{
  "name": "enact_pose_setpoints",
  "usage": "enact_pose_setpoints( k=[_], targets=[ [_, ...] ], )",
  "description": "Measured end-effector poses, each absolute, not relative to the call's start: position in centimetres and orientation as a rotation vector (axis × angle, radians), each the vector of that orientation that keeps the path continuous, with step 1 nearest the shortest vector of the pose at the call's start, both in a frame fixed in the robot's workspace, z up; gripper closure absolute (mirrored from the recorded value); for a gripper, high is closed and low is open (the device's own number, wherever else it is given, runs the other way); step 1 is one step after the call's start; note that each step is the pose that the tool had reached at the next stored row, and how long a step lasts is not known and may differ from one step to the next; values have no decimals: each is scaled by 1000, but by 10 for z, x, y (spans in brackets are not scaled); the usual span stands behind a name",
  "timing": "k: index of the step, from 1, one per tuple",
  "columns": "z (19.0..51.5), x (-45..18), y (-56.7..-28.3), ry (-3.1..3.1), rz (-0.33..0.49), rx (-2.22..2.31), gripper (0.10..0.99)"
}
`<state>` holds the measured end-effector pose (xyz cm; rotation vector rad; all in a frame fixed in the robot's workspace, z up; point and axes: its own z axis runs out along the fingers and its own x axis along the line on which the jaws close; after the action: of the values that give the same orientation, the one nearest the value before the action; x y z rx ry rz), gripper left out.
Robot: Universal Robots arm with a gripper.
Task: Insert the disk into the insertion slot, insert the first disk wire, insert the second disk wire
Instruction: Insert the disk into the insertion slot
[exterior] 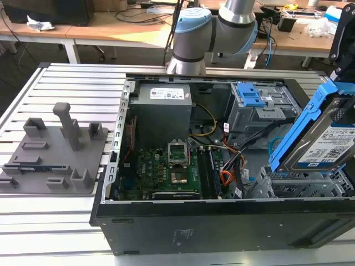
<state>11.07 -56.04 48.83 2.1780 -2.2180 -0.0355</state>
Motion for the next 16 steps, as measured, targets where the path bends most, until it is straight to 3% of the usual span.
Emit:
enact_pose_setpoints(
  k=[16],
  targets=[
    [488,108,-561,-2249,-88,2212,722]
  ],
)
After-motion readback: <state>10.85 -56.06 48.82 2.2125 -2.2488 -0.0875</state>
